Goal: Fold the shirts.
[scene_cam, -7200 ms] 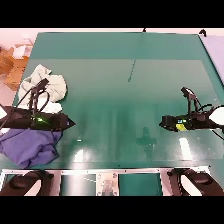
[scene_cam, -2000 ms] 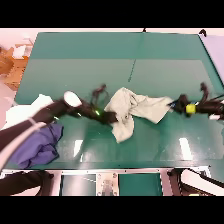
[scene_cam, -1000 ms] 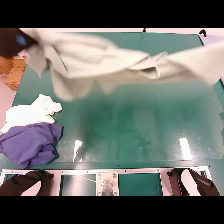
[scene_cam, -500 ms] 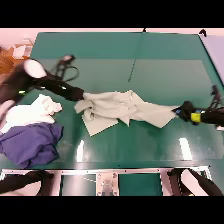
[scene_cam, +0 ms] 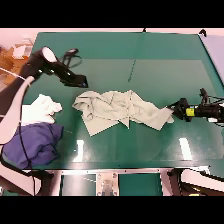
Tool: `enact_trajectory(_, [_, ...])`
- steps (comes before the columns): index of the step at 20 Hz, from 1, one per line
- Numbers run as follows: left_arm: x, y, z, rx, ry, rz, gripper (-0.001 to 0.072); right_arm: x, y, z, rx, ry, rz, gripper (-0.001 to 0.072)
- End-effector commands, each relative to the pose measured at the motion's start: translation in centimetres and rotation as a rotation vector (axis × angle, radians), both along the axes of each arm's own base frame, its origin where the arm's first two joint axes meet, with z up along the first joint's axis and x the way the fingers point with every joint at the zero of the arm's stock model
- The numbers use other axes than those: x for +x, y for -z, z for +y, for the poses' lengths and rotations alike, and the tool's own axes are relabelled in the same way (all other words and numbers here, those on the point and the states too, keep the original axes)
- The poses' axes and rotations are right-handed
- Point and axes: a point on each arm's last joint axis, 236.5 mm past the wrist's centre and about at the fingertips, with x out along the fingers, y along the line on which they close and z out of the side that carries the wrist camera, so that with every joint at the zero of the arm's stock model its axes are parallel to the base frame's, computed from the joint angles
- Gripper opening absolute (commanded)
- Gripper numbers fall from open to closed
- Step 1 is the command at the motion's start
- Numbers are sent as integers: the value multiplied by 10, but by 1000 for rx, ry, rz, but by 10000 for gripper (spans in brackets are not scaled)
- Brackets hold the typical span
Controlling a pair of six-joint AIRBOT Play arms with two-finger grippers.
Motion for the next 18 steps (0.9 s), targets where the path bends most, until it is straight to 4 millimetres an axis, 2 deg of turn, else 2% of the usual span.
enact_trajectory(1, [-29,-8,40,-15,-48,195,678,-22,-9,-4,-4,-61,29,381])
enact_trajectory(3, [-58,7,36,-86,-49,332,679,-37,-6,7,1,-51,34,381])
enact_trajectory(5, [-86,29,32,-99,-39,446,679,-31,-3,5,-26,-32,4,342])
enact_trajectory(8, [-120,49,23,-140,-17,567,679,-22,-10,6,-15,-16,-23,126])
enact_trajectory(9, [-129,52,22,-142,-8,596,678,-17,-26,16,47,-29,-55,18])
enact_trajectory(10, [-134,53,22,-143,3,612,678,-10,-50,26,108,-56,-108,17])
enact_trajectory(12, [-136,51,21,-151,10,617,678,21,-103,24,131,-58,-244,17])
enact_trajectory(13, [-135,52,21,-150,11,614,679,47,-131,11,96,-11,-324,17])
enact_trajectory(15, [-129,54,21,-151,-4,587,679,100,-167,-19,15,84,-434,17])
enact_trajectory(16, [-125,55,19,-157,-12,574,679,122,-170,-27,8,101,-446,17])
enact_trajectory(17, [-123,54,17,-170,-16,569,678,143,-161,-31,6,104,-434,17])
enact_trajectory(18, [-122,52,15,-182,-17,569,679,162,-141,-35,-5,106,-409,17])
